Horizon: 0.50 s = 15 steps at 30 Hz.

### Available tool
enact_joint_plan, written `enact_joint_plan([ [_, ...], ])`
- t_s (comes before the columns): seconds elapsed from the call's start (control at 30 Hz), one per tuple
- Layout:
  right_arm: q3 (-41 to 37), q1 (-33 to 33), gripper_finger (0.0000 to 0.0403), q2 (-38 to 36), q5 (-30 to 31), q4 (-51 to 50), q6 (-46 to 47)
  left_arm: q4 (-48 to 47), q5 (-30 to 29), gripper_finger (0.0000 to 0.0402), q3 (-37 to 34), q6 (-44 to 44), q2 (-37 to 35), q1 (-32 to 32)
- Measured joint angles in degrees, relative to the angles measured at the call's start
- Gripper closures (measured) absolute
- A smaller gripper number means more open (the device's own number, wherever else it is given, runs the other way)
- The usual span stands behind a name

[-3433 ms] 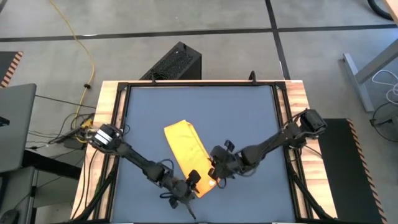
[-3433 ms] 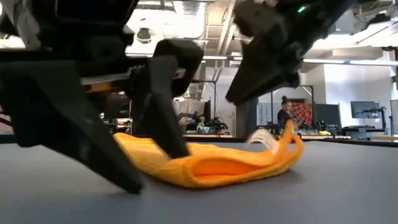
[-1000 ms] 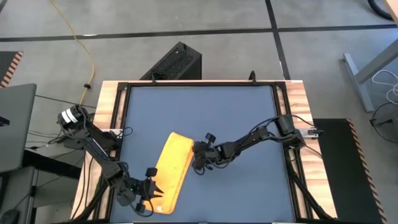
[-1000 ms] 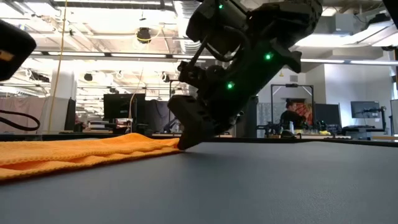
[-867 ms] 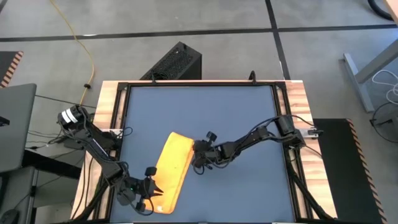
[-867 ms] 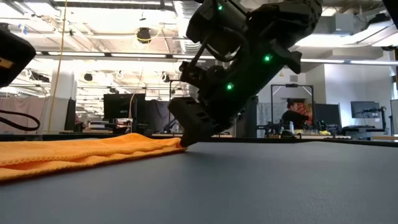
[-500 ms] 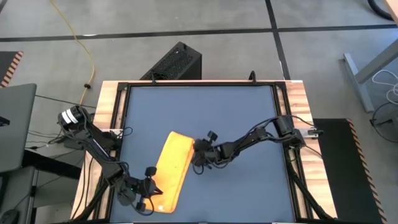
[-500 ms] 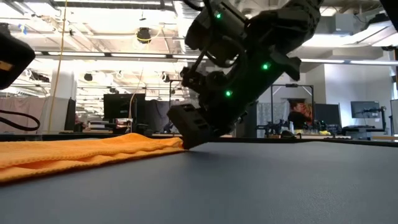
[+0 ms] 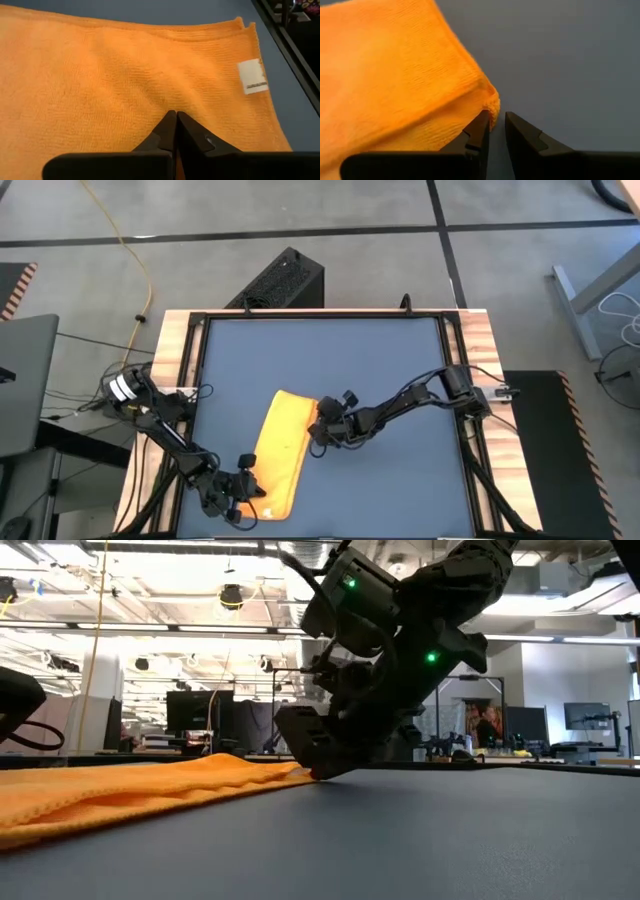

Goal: Roll towel
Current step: Roll the yellow microfiber cloth on the table

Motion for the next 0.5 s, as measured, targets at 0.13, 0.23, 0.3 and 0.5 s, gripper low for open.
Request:
enact_joint_plan([
  [0.13, 0.0, -0.3, 0.0316, -0.1, 0.0, -1.1, 4.0, 0.2, 0.1, 0.0401, 0.0, 0.1, 0.0, 0.0],
  [0.23, -0.1, -0.5, 0.0317, -0.8, -0.3, -1.6, 4.0, 0.3, 0.2, 0.0401, 0.0, 0.2, 0.0, 0.0],
  [0.3, -0.2, -0.6, 0.0317, -1.7, -0.3, -2.8, 3.9, 0.3, 0.2, 0.0401, 0.0, 0.4, 0.0, 0.0],
  [0.5, -0.3, -1.3, 0.0317, -6.6, -1.1, -6.6, 3.8, -0.1, 0.4, 0.0401, 0.0, 0.6, 0.0, 0.0],
])
